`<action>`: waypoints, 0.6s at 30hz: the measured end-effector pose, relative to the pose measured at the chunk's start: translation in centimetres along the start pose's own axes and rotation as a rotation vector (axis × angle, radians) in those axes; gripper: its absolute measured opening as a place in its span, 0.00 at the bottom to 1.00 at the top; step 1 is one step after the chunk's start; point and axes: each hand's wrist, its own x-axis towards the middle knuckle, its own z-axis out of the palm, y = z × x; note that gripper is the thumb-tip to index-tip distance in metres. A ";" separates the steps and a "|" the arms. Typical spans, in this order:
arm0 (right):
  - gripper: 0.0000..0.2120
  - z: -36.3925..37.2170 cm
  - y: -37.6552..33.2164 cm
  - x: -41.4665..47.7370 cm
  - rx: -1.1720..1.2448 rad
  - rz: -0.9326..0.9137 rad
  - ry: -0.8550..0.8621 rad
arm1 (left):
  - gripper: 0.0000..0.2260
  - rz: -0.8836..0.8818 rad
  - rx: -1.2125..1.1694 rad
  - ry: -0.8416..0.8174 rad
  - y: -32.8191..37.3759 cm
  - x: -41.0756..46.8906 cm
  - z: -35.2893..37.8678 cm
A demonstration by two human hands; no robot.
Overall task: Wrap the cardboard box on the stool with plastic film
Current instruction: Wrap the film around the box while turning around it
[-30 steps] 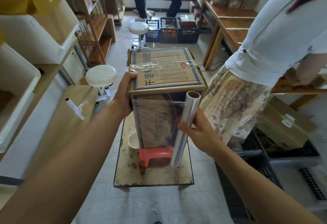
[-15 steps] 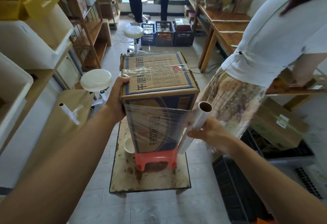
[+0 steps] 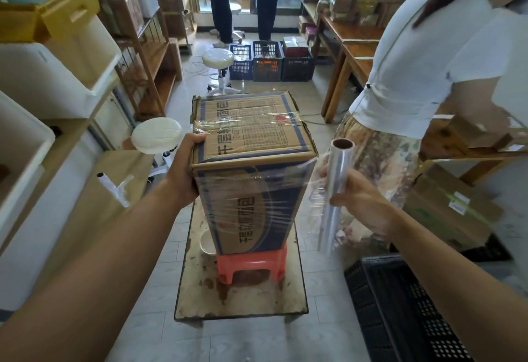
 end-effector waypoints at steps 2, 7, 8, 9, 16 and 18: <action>0.16 -1.2 0.0 0.1 0.000 0.027 -0.028 | 0.19 -0.003 -0.008 0.002 0.0 0.1 -0.1; 0.20 -3.0 0.2 1.6 -0.209 0.015 0.138 | 0.21 -0.019 -0.011 0.002 0.0 -0.2 0.2; 0.21 -3.4 0.5 2.0 -0.229 0.021 0.171 | 0.20 -0.023 -0.012 0.001 0.0 -0.3 0.2; 0.21 -3.7 0.9 2.5 -0.259 0.012 0.186 | 0.19 -0.025 -0.011 -0.002 0.1 -0.4 0.3; 0.18 -5.1 1.3 5.9 -0.271 -0.042 -0.009 | 0.17 0.000 -0.022 0.035 0.0 -0.5 0.6; 0.22 -6.5 1.6 6.8 -0.234 -0.035 -0.172 | 0.17 0.004 -0.026 0.041 0.0 -0.6 0.9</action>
